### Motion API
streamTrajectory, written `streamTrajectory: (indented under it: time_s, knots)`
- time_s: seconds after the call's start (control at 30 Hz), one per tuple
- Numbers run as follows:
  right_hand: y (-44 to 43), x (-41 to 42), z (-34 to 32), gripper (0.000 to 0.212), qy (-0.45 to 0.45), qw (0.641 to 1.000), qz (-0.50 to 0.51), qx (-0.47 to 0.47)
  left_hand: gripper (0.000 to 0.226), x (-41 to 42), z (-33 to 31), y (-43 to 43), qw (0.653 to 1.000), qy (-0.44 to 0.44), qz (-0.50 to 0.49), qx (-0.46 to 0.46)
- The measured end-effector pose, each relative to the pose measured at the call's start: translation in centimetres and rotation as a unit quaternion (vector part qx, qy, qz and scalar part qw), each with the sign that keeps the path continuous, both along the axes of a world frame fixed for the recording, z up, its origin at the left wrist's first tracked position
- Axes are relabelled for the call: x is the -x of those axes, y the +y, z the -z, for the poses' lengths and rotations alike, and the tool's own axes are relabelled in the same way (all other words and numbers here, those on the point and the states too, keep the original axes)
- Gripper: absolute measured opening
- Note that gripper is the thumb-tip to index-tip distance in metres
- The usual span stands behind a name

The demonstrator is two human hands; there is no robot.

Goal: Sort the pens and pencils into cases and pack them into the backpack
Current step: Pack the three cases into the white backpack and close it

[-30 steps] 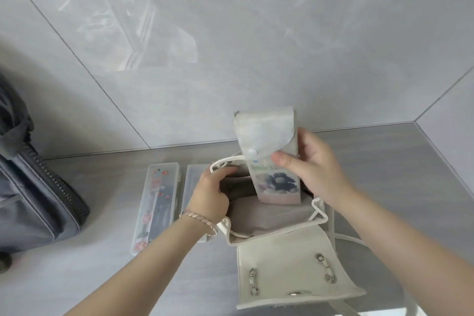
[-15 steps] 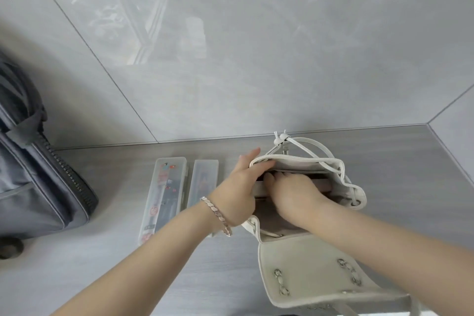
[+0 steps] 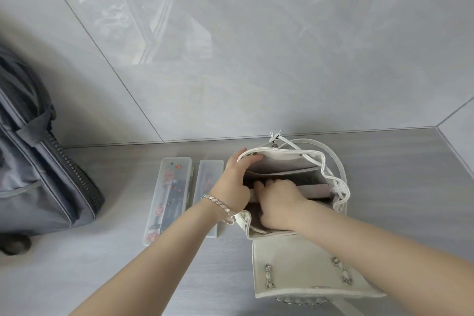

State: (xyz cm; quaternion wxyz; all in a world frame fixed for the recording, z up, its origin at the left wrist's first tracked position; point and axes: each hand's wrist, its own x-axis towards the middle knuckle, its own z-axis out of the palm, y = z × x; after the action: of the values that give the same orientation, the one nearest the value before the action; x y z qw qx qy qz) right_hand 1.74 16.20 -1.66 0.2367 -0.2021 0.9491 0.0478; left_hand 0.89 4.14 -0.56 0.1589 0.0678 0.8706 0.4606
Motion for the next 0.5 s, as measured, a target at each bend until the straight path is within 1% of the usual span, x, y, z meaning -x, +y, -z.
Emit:
streamTrajectory:
  time_s: [0.03, 0.1, 0.13, 0.17, 0.2, 0.23, 0.27, 0.3, 0.33, 0.37, 0.4, 0.43, 0.47, 0.5]
  knots:
    - [0.8, -0.1, -0.4, 0.056, -0.025, 0.997, 0.032, 0.069, 0.08, 0.0, -0.1, -0.1, 1.0, -0.002, 0.003, -0.001]
    - [2.3, -0.3, -1.2, 0.062, -0.057, 0.974, 0.107, 0.192, 0.077, -0.2, -0.6, -0.5, 0.999, -0.015, 0.019, -0.04]
    - [3.0, -0.3, -1.6, 0.062, -0.053, 0.959, 0.138, 0.24, 0.071, -0.4, -1.0, -0.7, 0.995, -0.031, 0.028, -0.089]
    - [3.5, -0.2, -1.9, 0.059, -0.048, 0.947, 0.161, 0.273, 0.062, -0.6, -1.4, -1.1, 0.985, -0.062, 0.019, -0.158]
    - [4.0, -0.2, -2.1, 0.057, -0.051, 0.936, 0.182, 0.296, 0.049, -0.7, -1.8, -1.6, 0.968, -0.093, -0.019, -0.232]
    - [4.3, -0.2, -2.4, 0.055, -0.063, 0.926, 0.202, 0.311, 0.037, -0.8, -1.8, -2.3, 0.947, -0.105, -0.084, -0.292]
    - [4.5, -0.2, -2.5, 0.055, -0.082, 0.917, 0.219, 0.324, 0.029, -0.8, -1.2, -3.2, 0.932, -0.092, -0.167, -0.307]
    - [4.5, -0.2, -2.6, 0.055, -0.098, 0.907, 0.23, 0.339, 0.025, -0.7, -0.2, -4.3, 0.936, -0.053, -0.245, -0.245]
    - [4.4, -0.2, -2.6, 0.056, -0.11, 0.898, 0.238, 0.352, 0.021, -0.6, 1.3, -5.6, 0.952, -0.01, -0.29, -0.095]
    - [4.3, -0.2, -2.7, 0.057, -0.118, 0.892, 0.245, 0.361, 0.029, -0.7, 2.5, -6.8, 0.953, -0.002, -0.293, 0.08]
    - [4.2, -0.1, -2.8, 0.058, -0.124, 0.888, 0.251, 0.366, 0.047, -1.1, 3.9, -8.0, 0.936, -0.027, -0.272, 0.222]
    - [4.1, 0.0, -2.8, 0.058, -0.128, 0.886, 0.256, 0.366, 0.061, -1.6, 5.1, -9.0, 0.915, -0.067, -0.253, 0.306]
    - [4.0, 0.1, -2.9, 0.059, -0.131, 0.884, 0.26, 0.365, 0.066, -2.1, 6.0, -9.9, 0.903, -0.091, -0.237, 0.346]
    - [4.0, 0.2, -2.9, 0.058, -0.132, 0.884, 0.262, 0.363, 0.064, -2.7, 6.7, -10.3, 0.903, -0.081, -0.218, 0.36]
